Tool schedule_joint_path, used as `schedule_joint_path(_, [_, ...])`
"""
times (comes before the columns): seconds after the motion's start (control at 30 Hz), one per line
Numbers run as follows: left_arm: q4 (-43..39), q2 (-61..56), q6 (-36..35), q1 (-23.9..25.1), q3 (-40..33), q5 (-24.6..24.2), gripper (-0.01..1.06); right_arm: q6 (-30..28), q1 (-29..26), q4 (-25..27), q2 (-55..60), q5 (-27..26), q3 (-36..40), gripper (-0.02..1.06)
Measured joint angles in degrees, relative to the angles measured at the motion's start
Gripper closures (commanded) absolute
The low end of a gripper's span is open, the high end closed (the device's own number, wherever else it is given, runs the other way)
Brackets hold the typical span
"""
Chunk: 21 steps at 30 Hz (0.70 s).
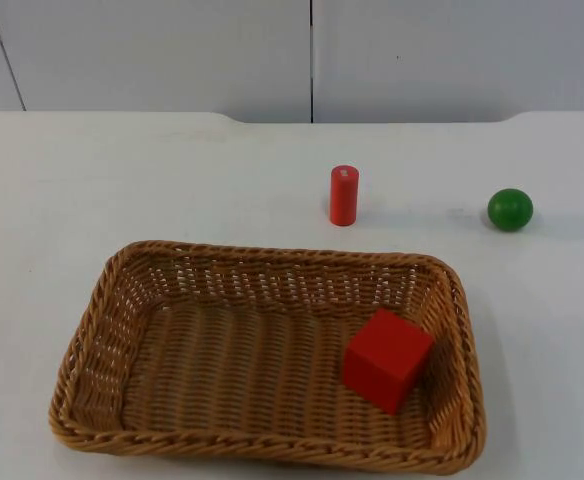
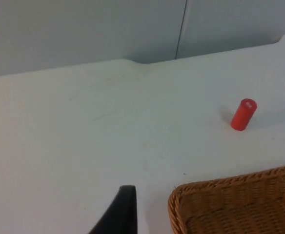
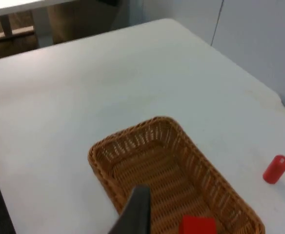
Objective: Pick up the basket with the left hand and place the object to the left of the red cylinder into the basket with the right hand.
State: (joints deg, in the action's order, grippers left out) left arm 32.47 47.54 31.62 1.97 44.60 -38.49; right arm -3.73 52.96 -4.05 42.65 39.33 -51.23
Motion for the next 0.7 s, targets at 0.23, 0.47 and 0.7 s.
schedule_joint_path(0.23, [-1.0,-15.0,-0.1,0.0,-6.0,-0.9,0.0,0.0,0.0,0.0,-7.8,-0.7,8.6,0.23])
schedule_joint_path(0.47, [-1.4,-25.4,-0.5,0.0,-10.6,-3.7,0.0,0.8,0.0,0.0,-18.4,-0.1,13.7,0.23])
schedule_joint_path(0.7, [-6.3,-35.3,-6.8,0.0,-11.0,-10.0,0.0,1.5,0.4,-0.1,-29.5,6.4,15.6,0.23])
